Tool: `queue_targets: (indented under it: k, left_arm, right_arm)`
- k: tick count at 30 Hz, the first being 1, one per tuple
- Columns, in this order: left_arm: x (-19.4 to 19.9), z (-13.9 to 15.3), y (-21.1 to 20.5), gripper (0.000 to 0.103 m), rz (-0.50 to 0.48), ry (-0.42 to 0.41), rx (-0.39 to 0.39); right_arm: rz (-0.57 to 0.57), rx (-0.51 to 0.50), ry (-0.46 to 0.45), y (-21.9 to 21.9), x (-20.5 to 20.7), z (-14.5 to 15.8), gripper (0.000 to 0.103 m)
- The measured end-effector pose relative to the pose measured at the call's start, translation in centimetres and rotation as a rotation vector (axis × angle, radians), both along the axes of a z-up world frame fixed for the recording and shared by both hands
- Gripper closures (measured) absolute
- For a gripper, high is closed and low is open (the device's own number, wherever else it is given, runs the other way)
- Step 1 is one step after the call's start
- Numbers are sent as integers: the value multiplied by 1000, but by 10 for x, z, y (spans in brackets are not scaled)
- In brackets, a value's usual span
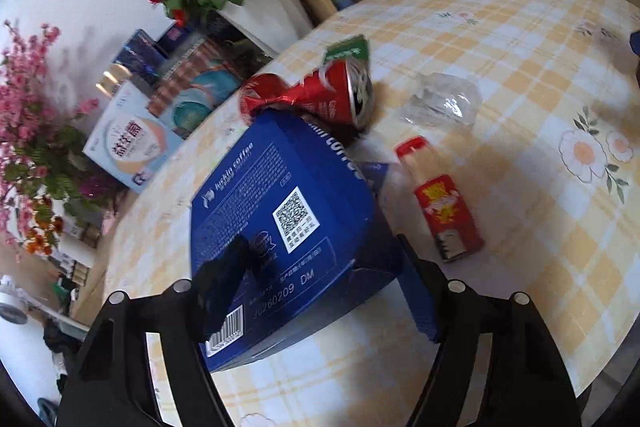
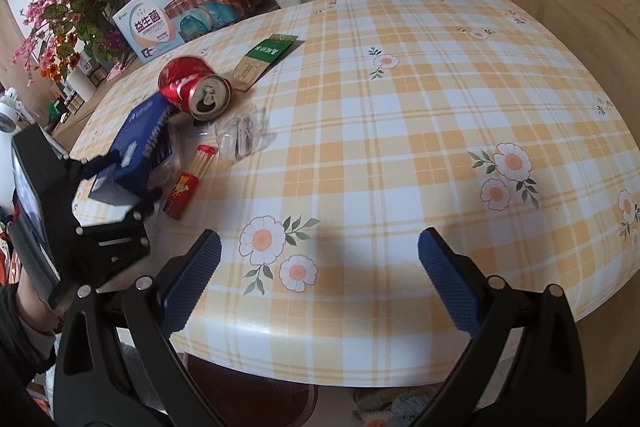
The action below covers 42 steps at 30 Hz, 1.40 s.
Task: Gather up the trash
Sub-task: 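Grasp the blue coffee box with the left gripper and lift it, then grasp the small clear bag of screws with the right gripper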
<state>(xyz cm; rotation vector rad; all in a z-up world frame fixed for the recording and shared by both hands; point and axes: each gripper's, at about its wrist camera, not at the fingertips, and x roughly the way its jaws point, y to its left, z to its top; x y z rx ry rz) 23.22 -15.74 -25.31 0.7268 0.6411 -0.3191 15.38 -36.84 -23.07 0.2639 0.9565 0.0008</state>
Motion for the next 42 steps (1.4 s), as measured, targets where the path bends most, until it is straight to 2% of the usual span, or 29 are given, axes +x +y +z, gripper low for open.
queue_targets:
  k: [2,3,5,7,10,12,18,20,23,28,33,39,40,41,42]
  left_arm:
    - [-4,14,7,48,0,-13,-54]
    - [-5,23,14,50,8,-14,-93]
    - [-1,45,36,57,47,6,-204]
    - [6,61,61,61,104,38,-308]
    - [18,80,110,62,220,102,-482]
    - [23,84,132,62,271,121,-548]
    - [29,86,160,61,334,108,-588]
    - [33,84,171,59,368,115,-618]
    - [38,82,189,57,405,120,-669]
    - [44,86,211,60,408,118,-739]
    - [41,93,218,62,377,130,-763]
    - [29,105,224,64,333,162,-810]
    - [26,106,224,64,323,172,-815]
    - [24,106,224,64,316,180,-818]
    - [22,107,225,64,312,185,-821]
  right_arm:
    - [8,-7,-2,2,0,1,6]
    - [14,-8,-3,2,0,1,6]
    - [27,-5,-5,4,2,2,6]
    - [43,-8,-8,7,4,4,6]
    - [82,-27,-15,17,12,7,6]
    - [111,-45,-17,24,19,7,6]
    - [182,-69,-6,41,48,3,9]
    - [194,-73,3,45,55,2,17]
    - [203,-80,14,49,65,0,17]
    - [211,-86,26,51,84,-5,18]
    - [235,-99,32,64,113,-12,21]
    - [245,-140,84,81,142,-27,42]
    - [244,-154,100,83,144,-29,52]
    - [245,-153,109,84,145,-32,57]
    - [239,-147,111,84,145,-32,57]
